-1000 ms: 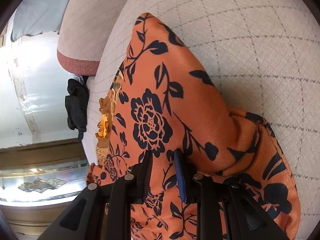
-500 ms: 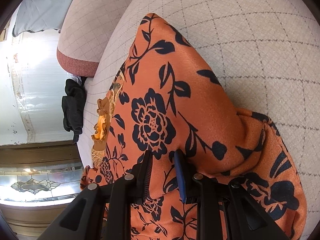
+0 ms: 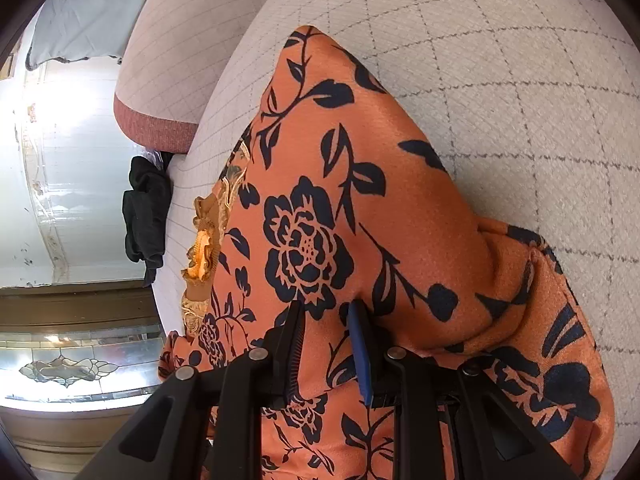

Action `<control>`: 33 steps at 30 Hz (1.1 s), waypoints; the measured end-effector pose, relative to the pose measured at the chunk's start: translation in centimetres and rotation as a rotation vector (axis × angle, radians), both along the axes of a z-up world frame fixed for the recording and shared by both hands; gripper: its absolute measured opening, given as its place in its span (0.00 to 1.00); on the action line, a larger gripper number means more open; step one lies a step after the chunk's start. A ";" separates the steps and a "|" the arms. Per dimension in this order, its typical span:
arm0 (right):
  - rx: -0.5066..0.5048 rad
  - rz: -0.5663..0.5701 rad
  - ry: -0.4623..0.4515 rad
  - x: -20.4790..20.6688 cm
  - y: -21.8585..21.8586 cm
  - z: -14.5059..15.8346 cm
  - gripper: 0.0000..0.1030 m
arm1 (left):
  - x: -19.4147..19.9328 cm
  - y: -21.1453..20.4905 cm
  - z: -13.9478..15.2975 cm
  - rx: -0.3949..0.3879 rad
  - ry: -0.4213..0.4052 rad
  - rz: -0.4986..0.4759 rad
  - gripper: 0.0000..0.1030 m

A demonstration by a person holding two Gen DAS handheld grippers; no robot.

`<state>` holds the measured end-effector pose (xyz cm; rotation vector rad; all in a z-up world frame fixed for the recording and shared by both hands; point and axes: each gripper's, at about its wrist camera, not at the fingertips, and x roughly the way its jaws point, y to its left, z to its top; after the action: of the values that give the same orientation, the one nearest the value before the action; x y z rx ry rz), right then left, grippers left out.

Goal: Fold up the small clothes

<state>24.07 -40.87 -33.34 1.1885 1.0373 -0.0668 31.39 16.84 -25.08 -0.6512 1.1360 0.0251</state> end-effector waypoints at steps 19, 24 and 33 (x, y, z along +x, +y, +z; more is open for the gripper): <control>-0.024 0.024 -0.001 0.5 0.4 0.6 0.26 | -0.2 -14.9 19.1 -0.198 -0.194 -0.287 0.09; 0.011 0.030 -0.011 0.5 -0.3 0.4 0.26 | -0.3 -25.4 21.5 -0.303 -0.202 -0.512 0.09; 0.217 -0.113 -0.239 -1.1 -3.8 1.8 0.74 | -3.3 -28.7 24.8 -0.315 -0.360 -0.650 0.64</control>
<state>22.98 -44.64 -31.53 1.4146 0.7808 0.1003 28.12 -11.81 -0.25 -0.5079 0.9612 -0.8087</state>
